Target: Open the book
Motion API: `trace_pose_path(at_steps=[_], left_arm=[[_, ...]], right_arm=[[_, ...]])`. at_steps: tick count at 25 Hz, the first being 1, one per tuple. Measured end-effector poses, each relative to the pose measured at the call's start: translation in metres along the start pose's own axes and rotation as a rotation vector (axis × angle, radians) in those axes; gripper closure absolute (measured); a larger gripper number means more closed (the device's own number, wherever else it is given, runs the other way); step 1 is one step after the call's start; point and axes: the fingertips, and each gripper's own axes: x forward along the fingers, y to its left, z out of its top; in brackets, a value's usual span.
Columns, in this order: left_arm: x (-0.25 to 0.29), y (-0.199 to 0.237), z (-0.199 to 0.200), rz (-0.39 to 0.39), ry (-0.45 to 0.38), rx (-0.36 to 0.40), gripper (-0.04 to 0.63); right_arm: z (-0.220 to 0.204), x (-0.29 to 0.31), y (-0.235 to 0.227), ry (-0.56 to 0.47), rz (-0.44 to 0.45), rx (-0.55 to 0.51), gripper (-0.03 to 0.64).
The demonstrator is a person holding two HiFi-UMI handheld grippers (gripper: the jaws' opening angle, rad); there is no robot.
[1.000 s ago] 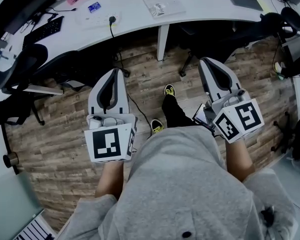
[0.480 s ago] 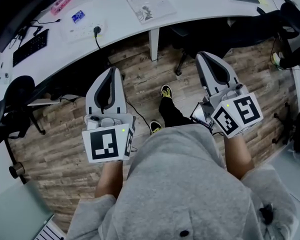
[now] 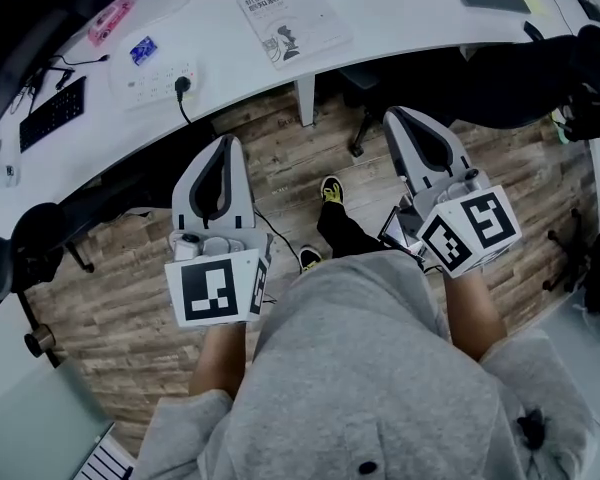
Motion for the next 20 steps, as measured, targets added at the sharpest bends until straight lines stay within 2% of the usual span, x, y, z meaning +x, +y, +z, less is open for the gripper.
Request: trace_pose_path(at_steps=[20], left_arm=[[0.066, 0.004, 0.028, 0.066, 0.010, 0.027, 0.588]], right_arm=[[0.029, 0.053, -0.051, -0.014, 0.068, 0.030, 0.588]])
